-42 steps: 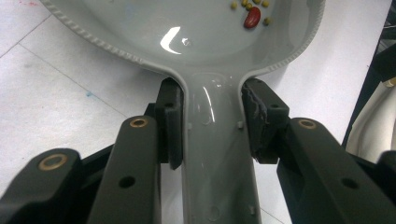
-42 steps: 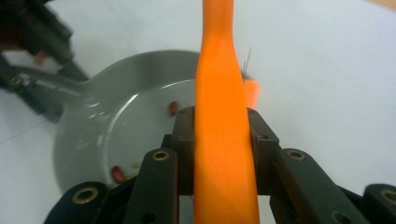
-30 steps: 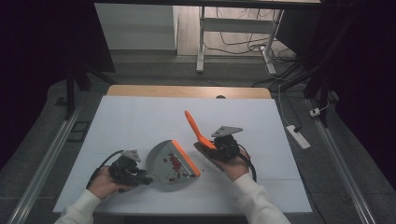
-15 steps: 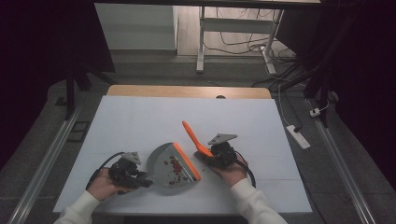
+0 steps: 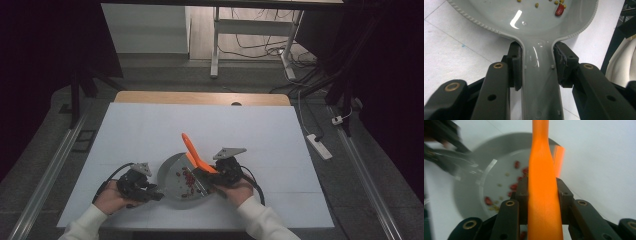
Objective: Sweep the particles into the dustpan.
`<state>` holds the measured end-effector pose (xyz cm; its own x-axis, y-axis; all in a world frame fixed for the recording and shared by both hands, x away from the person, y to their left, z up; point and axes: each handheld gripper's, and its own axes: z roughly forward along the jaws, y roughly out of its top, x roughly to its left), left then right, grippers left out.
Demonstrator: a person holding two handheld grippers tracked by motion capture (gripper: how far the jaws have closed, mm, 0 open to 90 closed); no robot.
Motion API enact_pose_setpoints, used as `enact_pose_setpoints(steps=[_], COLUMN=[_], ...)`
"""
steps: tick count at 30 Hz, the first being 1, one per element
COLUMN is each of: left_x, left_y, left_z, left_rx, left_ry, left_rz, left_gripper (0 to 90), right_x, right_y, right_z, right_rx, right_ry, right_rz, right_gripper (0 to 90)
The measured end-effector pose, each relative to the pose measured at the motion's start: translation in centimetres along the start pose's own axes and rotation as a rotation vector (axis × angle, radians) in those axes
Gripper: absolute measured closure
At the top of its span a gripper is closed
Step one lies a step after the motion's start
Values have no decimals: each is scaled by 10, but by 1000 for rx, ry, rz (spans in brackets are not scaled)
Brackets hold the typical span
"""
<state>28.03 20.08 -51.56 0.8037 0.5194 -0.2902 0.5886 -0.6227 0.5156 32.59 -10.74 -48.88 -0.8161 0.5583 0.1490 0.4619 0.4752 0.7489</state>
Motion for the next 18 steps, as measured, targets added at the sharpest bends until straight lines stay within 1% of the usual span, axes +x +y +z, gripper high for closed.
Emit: enact_pose_setpoints(steps=[2, 3, 4, 5, 7, 8, 12, 14, 18], left_x=[0, 0, 0, 0, 0, 0, 1, 2, 4], left_y=[0, 0, 0, 0, 0, 0, -2, -3, -7], left_z=[0, 0, 0, -1, -1, -2, -3, -4, -9], left_rx=[0, 0, 0, 0, -1, 0, -2, -4, -13], left_ry=[0, 0, 1, 0, 0, 1, 3, 4, 7], left_rz=[0, 1, 1, 0, -1, 0, -5, -8, -15], left_gripper=[623, 622, 622, 622, 622, 622, 622, 622, 622], right_x=[0, -4, -8, -8, -15, -19, -33, -37, -41], right_y=[3, 5, 5, 5, 4, 2, -3, -4, -5], right_z=[-5, -11, -14, -14, -19, -20, -23, -24, -28], right_rx=[-18, -36, -38, -38, -29, -23, -18, -16, -28], right_ry=[-23, -51, -76, -76, -144, -164, -194, -199, -196], right_rz=[-21, -18, -23, -23, -46, -44, -6, -2, 16], right_gripper=[697, 697, 696, 696, 696, 696, 696, 696, 696])
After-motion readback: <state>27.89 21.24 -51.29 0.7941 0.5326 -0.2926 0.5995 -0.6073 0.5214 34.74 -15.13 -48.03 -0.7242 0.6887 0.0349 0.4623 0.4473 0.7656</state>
